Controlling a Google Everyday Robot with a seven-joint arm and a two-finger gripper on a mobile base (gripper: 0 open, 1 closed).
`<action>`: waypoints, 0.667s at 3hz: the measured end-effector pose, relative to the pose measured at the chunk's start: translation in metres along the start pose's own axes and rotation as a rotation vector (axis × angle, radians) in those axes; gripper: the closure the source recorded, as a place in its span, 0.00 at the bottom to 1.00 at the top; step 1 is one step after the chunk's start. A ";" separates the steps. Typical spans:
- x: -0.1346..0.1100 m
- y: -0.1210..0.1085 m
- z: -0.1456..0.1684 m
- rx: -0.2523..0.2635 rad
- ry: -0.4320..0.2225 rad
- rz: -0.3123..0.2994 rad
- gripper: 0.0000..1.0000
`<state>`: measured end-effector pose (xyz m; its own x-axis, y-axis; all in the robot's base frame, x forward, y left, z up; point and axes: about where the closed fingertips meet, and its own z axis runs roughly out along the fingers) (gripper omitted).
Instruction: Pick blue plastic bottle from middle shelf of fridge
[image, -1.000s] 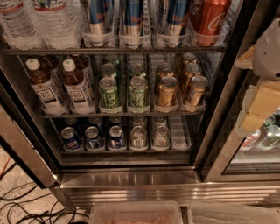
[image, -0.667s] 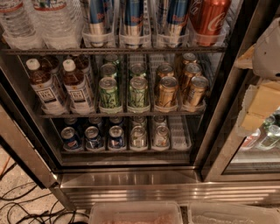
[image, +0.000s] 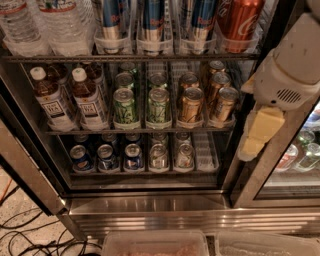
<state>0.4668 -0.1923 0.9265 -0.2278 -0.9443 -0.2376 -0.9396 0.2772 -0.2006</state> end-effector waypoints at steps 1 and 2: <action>-0.010 0.015 0.047 -0.034 -0.099 -0.004 0.00; -0.016 0.053 0.086 -0.056 -0.256 -0.012 0.00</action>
Offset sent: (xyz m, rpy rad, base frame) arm -0.0330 0.0783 -0.1189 0.6270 -0.2294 0.0793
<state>0.4428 -0.1471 0.8376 -0.1516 -0.8695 -0.4700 -0.9562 0.2496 -0.1532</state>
